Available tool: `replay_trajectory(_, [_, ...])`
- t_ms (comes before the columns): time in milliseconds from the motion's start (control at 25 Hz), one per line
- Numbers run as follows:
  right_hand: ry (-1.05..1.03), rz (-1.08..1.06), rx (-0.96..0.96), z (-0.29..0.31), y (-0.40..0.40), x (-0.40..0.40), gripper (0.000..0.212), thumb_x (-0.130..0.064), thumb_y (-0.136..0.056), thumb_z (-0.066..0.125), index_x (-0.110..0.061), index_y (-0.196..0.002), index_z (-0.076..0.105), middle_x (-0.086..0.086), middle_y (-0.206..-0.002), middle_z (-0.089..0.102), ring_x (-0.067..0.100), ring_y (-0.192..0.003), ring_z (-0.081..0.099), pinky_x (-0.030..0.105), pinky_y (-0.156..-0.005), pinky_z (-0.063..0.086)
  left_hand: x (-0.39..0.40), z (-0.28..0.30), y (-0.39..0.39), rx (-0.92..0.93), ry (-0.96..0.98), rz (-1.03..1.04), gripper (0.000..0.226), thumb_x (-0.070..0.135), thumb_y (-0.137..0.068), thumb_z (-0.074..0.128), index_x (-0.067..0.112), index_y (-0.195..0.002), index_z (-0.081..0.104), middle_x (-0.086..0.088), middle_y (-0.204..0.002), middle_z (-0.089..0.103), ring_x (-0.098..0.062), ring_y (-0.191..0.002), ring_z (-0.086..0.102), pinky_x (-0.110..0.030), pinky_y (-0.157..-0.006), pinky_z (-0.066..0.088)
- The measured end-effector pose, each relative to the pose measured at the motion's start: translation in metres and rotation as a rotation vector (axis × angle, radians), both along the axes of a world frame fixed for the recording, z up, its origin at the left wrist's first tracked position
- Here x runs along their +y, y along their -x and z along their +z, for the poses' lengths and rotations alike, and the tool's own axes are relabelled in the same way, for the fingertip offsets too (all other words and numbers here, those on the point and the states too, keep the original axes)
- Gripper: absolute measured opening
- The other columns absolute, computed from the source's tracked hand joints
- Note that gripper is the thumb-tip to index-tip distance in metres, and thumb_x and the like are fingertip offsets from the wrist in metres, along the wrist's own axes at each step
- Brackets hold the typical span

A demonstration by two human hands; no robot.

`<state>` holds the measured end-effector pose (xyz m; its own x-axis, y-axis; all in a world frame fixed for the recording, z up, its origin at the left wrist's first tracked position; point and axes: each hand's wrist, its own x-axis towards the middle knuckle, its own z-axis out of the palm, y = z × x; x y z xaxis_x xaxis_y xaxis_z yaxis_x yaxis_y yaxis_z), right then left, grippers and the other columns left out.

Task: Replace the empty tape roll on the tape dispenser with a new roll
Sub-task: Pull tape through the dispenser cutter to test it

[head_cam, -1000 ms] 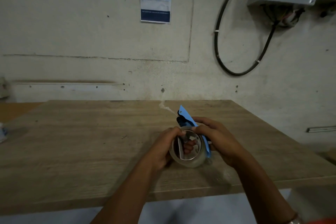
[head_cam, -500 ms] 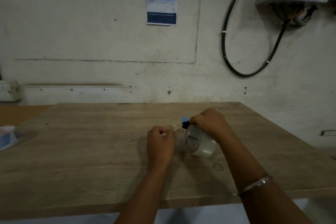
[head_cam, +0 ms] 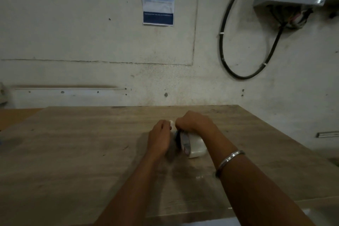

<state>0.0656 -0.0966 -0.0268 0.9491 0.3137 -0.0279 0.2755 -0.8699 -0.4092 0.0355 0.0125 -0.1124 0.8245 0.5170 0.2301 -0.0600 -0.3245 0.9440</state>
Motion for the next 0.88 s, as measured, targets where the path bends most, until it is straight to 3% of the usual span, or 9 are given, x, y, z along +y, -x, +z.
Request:
replay_trajectory(80, [-0.012, 0.002, -0.008, -0.002, -0.005, 0.002, 0.048, -0.051, -0.078, 0.049, -0.014, -0.104, 0.065, 0.012, -0.115, 0.067, 0.031, -0.1, 0.064, 0.045, -0.095, 0.051, 0.0, 0.0, -0.015, 0.02, 0.064, -0.096, 0.047, 0.052, -0.091, 0.032, 0.023, -0.102, 0.068, -0.004, -0.107, 0.071, -0.023, -0.1, 0.066, -0.047, -0.095, 0.052])
replay_trajectory(200, [0.03, -0.016, -0.038, -0.007, -0.01, 0.001, 0.062, -0.058, -0.086, 0.046, -0.01, -0.122, 0.061, 0.013, -0.122, 0.063, 0.031, -0.106, 0.062, 0.043, -0.095, 0.049, 0.006, -0.01, -0.039, 0.082, 0.227, -0.212, 0.075, 0.089, -0.069, 0.032, 0.034, -0.094, 0.075, -0.001, -0.107, 0.075, -0.022, -0.101, 0.069, -0.047, -0.097, 0.051])
replay_trajectory(280, [0.058, -0.005, -0.061, -0.008, -0.011, 0.0, 0.063, -0.058, -0.088, 0.044, -0.008, -0.124, 0.059, 0.014, -0.124, 0.063, 0.032, -0.108, 0.061, 0.043, -0.094, 0.049, 0.011, -0.023, -0.048, 0.137, 0.295, -0.224, 0.079, 0.099, -0.058, 0.037, 0.037, -0.085, 0.077, -0.004, -0.11, 0.075, -0.027, -0.103, 0.07, -0.049, -0.097, 0.051])
replay_trajectory(400, [0.075, 0.013, -0.08, -0.007, -0.011, 0.003, 0.066, -0.059, -0.09, 0.038, -0.008, -0.126, 0.058, 0.016, -0.126, 0.062, 0.033, -0.11, 0.061, 0.047, -0.097, 0.048, 0.013, -0.028, -0.053, 0.216, 0.229, -0.269, 0.07, 0.092, -0.064, 0.044, 0.033, -0.089, 0.073, -0.006, -0.114, 0.074, -0.028, -0.105, 0.07, -0.049, -0.093, 0.055])
replay_trajectory(480, [0.095, 0.015, -0.083, -0.006, -0.009, 0.004, 0.067, -0.059, -0.093, 0.034, -0.008, -0.132, 0.054, 0.018, -0.133, 0.058, 0.035, -0.117, 0.058, 0.047, -0.1, 0.046, 0.013, -0.025, -0.056, 0.272, 0.319, -0.251, 0.083, 0.095, -0.059, 0.046, 0.024, -0.088, 0.077, -0.011, -0.107, 0.076, -0.032, -0.099, 0.072, -0.048, -0.091, 0.055])
replay_trajectory(600, [0.119, 0.03, -0.085, -0.001, -0.003, 0.003, 0.065, -0.055, -0.096, 0.032, -0.007, -0.139, 0.047, 0.018, -0.141, 0.052, 0.036, -0.125, 0.052, 0.045, -0.102, 0.042, 0.013, -0.022, -0.059, 0.305, 0.302, -0.213, 0.061, 0.069, -0.086, 0.046, 0.016, -0.084, 0.076, -0.02, -0.107, 0.074, -0.037, -0.098, 0.07, -0.049, -0.094, 0.053])
replay_trajectory(720, [0.157, 0.069, -0.072, 0.003, 0.009, -0.001, 0.059, -0.048, -0.095, 0.039, -0.009, -0.137, 0.049, 0.017, -0.139, 0.053, 0.035, -0.123, 0.053, 0.042, -0.096, 0.042, 0.008, -0.012, -0.044, 0.323, 0.041, -0.233, 0.036, 0.035, -0.103, 0.039, 0.013, -0.113, 0.066, -0.02, -0.121, 0.066, -0.032, -0.104, 0.063, -0.037, -0.094, 0.047])
replay_trajectory(880, [0.165, 0.096, -0.06, 0.002, 0.022, -0.016, 0.058, -0.046, -0.091, 0.045, -0.01, -0.137, 0.048, 0.016, -0.136, 0.054, 0.034, -0.119, 0.055, 0.04, -0.09, 0.042, -0.002, -0.006, -0.029, 0.329, -0.119, -0.246, 0.041, 0.032, -0.101, 0.043, 0.014, -0.136, 0.056, -0.019, -0.132, 0.062, -0.034, -0.115, 0.061, -0.036, -0.093, 0.047])
